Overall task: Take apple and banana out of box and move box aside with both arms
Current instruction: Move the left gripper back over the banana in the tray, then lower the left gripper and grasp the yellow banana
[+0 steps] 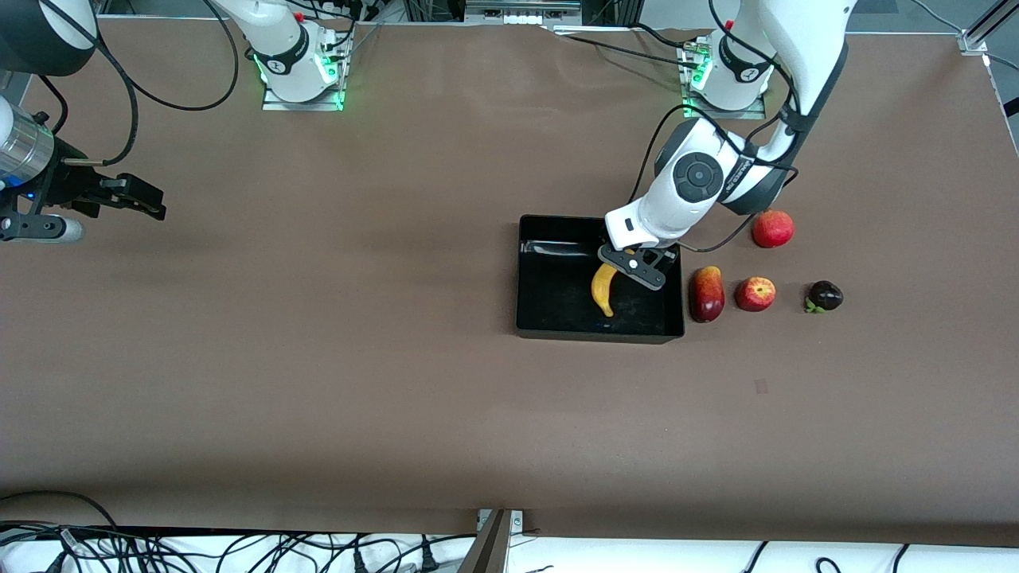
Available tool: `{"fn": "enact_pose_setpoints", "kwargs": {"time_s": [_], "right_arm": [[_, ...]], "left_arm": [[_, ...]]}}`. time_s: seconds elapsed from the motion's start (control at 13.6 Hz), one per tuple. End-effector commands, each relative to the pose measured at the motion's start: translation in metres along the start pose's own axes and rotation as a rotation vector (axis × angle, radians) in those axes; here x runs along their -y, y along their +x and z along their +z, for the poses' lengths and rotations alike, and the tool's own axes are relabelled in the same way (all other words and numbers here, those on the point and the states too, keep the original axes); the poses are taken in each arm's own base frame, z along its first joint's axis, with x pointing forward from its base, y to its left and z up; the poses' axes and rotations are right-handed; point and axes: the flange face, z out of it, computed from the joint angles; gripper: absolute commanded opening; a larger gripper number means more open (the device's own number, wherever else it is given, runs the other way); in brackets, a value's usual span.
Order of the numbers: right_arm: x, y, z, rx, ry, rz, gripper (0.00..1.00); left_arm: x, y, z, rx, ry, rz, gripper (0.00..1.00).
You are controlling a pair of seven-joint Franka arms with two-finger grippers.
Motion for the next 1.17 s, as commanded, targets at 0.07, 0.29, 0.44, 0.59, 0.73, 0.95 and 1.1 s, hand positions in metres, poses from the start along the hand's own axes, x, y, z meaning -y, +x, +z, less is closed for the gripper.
{"fn": "enact_pose_setpoints", "kwargs": {"time_s": [0.07, 0.29, 0.44, 0.59, 0.73, 0.95, 1.1], "right_arm": [[0.001, -0.005, -0.006, -0.004, -0.001, 0.007, 1.0], [0.001, -0.005, -0.006, -0.005, -0.001, 0.007, 1.0], [0.001, -0.005, -0.006, -0.005, -0.001, 0.007, 1.0], [0.001, -0.005, -0.006, -0.005, -0.002, 0.006, 1.0], [0.001, -0.005, -0.006, -0.007, -0.002, 0.006, 1.0], [0.001, -0.005, -0.006, -0.007, -0.002, 0.006, 1.0], [0.001, -0.005, -0.006, -0.007, -0.002, 0.006, 1.0]], "left_arm": [[0.001, -0.005, 0.026, 0.02, 0.01, 0.007, 1.0], [0.002, -0.008, 0.039, 0.042, 0.011, 0.005, 1.0], [0.002, -0.009, 0.051, 0.045, 0.007, 0.005, 1.0], [0.0, -0.009, 0.057, 0.041, 0.005, 0.009, 1.0], [-0.002, -0.006, 0.056, 0.036, 0.006, 0.013, 0.66], [-0.002, -0.004, 0.053, 0.033, 0.008, 0.026, 0.0], [-0.003, -0.003, 0.05, 0.029, 0.009, 0.029, 0.0]]}}
